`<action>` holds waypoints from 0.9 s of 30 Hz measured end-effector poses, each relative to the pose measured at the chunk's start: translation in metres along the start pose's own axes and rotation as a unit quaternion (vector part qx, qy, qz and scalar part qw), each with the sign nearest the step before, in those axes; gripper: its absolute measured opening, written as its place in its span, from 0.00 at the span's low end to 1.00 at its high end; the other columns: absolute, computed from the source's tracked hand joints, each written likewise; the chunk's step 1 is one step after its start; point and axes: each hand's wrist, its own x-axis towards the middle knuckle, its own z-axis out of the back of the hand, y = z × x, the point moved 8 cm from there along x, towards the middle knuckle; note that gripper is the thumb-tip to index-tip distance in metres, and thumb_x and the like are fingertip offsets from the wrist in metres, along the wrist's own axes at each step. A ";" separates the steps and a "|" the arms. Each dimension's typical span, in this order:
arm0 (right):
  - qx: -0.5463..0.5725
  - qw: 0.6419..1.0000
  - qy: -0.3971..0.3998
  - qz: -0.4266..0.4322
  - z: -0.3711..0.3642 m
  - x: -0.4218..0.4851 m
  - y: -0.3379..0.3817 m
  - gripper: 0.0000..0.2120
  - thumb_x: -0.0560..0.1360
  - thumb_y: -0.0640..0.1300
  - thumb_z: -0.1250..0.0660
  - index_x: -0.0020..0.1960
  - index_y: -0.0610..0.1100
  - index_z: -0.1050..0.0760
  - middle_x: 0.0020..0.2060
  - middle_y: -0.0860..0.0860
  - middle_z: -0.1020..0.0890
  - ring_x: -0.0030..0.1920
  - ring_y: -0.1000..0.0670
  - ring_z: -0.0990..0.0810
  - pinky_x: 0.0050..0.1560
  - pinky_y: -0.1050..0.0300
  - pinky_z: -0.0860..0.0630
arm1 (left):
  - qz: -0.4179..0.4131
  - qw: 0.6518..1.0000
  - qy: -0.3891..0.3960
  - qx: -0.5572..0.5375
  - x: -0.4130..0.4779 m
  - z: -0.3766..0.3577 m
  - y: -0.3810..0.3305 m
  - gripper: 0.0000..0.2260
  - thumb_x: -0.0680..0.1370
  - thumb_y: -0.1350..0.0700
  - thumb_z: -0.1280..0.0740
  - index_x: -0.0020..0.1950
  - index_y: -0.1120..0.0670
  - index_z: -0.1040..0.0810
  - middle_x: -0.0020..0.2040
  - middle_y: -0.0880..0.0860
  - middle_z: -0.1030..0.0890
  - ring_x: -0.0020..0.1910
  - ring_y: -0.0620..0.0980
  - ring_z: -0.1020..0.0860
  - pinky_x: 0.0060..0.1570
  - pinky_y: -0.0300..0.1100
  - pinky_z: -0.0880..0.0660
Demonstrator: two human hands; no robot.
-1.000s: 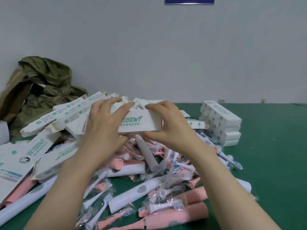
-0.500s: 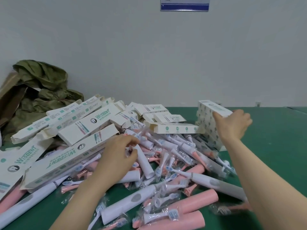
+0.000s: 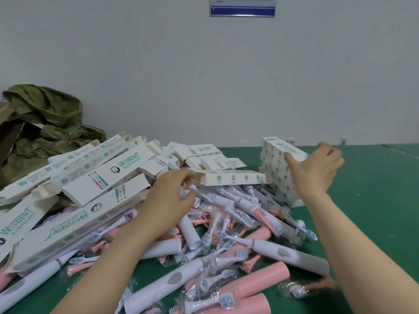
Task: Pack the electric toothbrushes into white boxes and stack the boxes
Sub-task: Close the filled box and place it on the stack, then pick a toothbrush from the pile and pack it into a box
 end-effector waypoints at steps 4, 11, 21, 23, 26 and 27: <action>0.065 0.985 -0.086 0.135 0.026 -0.020 0.032 0.17 0.73 0.41 0.31 0.58 0.34 0.28 0.55 0.37 0.26 0.57 0.38 0.31 0.49 0.60 0.39 | 0.064 0.994 0.032 0.082 0.043 -0.030 -0.006 0.32 0.73 0.44 0.32 0.73 0.53 0.37 0.68 0.54 0.34 0.68 0.54 0.41 0.64 0.46 0.41; 0.120 0.959 0.137 0.218 -0.021 -0.090 0.068 0.09 0.73 0.34 0.34 0.53 0.38 0.26 0.48 0.46 0.24 0.51 0.48 0.29 0.49 0.62 0.38 | 0.120 0.972 0.107 0.173 0.060 -0.064 0.000 0.25 0.71 0.43 0.28 0.61 0.54 0.29 0.60 0.54 0.27 0.60 0.56 0.31 0.51 0.45 0.32; 0.094 0.899 0.227 0.362 -0.027 -0.124 0.137 0.36 0.70 0.39 0.28 0.74 0.46 0.38 0.67 0.45 0.34 0.60 0.45 0.28 0.48 0.51 0.24 | -0.082 0.994 -0.066 -0.018 0.019 0.058 -0.030 0.42 0.61 0.60 0.21 0.66 0.35 0.36 0.54 0.46 0.32 0.46 0.31 0.36 0.47 0.16 0.42; 0.129 0.886 0.246 0.371 -0.029 -0.133 0.153 0.31 0.70 0.40 0.29 0.72 0.47 0.34 0.65 0.47 0.31 0.63 0.46 0.30 0.54 0.53 0.27 | -0.081 0.987 -0.112 -0.083 0.008 0.081 -0.028 0.47 0.59 0.58 0.20 0.64 0.26 0.41 0.55 0.39 0.32 0.51 0.28 0.33 0.49 0.17 0.39; 0.203 0.864 0.284 0.363 -0.028 -0.142 0.170 0.28 0.70 0.41 0.28 0.68 0.48 0.30 0.61 0.51 0.28 0.59 0.52 0.29 0.57 0.59 0.31 | -0.058 0.966 -0.167 -0.190 -0.004 0.100 -0.020 0.43 0.56 0.55 0.18 0.61 0.29 0.37 0.52 0.29 0.29 0.54 0.33 0.27 0.51 0.23 0.32; 0.228 0.862 0.290 0.348 -0.027 -0.141 0.173 0.27 0.70 0.41 0.27 0.67 0.49 0.30 0.59 0.53 0.28 0.55 0.56 0.29 0.56 0.61 0.31 | -0.058 0.960 -0.176 -0.211 -0.006 0.102 -0.020 0.41 0.56 0.55 0.18 0.59 0.32 0.35 0.51 0.30 0.28 0.54 0.35 0.25 0.53 0.25 0.30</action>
